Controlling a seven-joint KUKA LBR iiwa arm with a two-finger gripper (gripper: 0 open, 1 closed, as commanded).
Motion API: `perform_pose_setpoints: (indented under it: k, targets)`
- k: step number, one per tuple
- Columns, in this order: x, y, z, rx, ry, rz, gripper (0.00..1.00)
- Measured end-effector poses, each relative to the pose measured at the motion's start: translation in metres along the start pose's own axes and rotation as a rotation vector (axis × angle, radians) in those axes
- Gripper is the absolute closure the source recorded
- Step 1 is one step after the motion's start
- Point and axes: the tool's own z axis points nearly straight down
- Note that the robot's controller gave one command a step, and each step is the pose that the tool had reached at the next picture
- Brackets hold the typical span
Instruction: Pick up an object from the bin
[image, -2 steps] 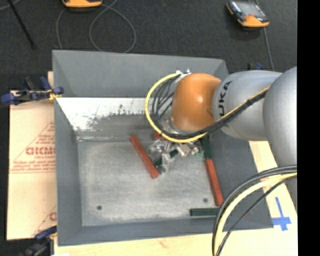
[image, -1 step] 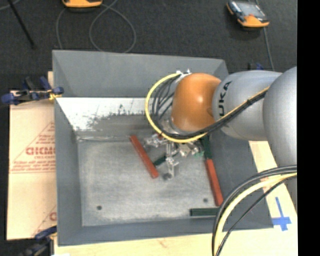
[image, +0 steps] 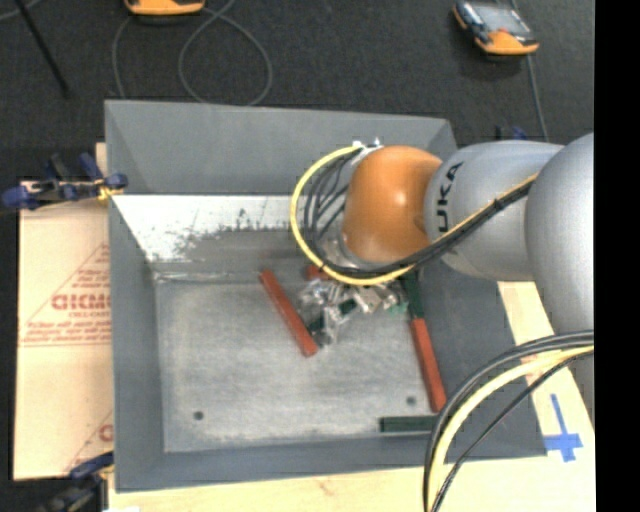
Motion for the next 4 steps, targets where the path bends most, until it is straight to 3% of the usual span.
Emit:
perform_pose_setpoints:
  k: [1,2,3,4]
  targets:
    - [0.000,0.000,0.000,0.000,0.001,0.001,0.00]
    - [-0.015,-0.031,0.002,0.003,-0.004,0.058,0.00]
    - [-0.015,-0.030,0.002,0.001,-0.003,0.059,1.00]
    - [0.004,0.007,-0.134,0.006,-0.008,0.065,1.00]
